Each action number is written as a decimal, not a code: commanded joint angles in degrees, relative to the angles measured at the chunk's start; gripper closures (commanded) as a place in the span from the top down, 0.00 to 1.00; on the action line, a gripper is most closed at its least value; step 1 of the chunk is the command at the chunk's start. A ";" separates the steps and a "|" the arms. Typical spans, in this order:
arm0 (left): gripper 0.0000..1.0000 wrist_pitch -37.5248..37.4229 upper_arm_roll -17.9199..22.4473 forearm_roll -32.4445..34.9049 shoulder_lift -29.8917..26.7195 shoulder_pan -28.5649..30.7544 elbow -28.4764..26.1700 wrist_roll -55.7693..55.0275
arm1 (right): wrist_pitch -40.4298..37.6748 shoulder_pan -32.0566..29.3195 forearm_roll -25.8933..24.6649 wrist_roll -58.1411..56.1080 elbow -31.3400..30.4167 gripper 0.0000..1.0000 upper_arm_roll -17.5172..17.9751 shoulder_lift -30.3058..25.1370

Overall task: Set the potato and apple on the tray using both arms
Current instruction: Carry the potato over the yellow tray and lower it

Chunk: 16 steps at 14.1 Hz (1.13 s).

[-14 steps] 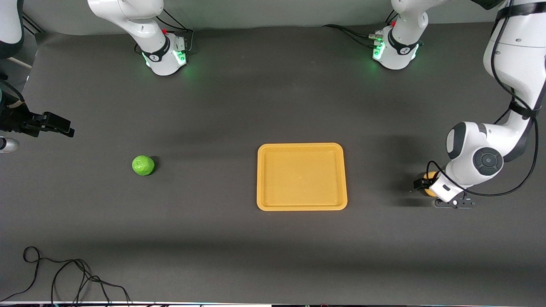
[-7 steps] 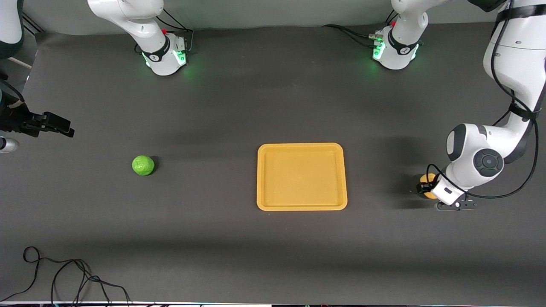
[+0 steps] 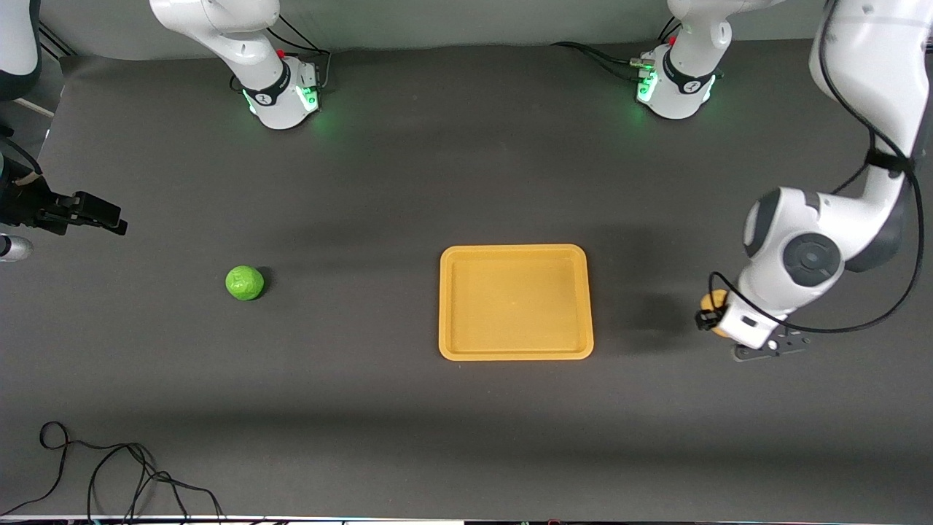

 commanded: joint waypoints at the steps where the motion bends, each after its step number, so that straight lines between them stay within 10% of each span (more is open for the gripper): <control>1: 0.00 -9.42 -5.68 0.06 -2.96 -1.42 3.14 -7.24 | 0.09 0.65 0.90 1.09 0.82 1.00 -0.59 0.20; 4: 0.00 -9.98 -12.11 0.23 -1.91 -3.43 5.08 -17.61 | 0.17 0.65 0.90 1.09 1.26 1.00 -0.51 0.46; 16: 0.04 4.08 -11.51 9.81 13.64 -12.32 5.96 -34.95 | 0.00 0.74 0.90 0.22 0.21 1.00 -0.42 -0.06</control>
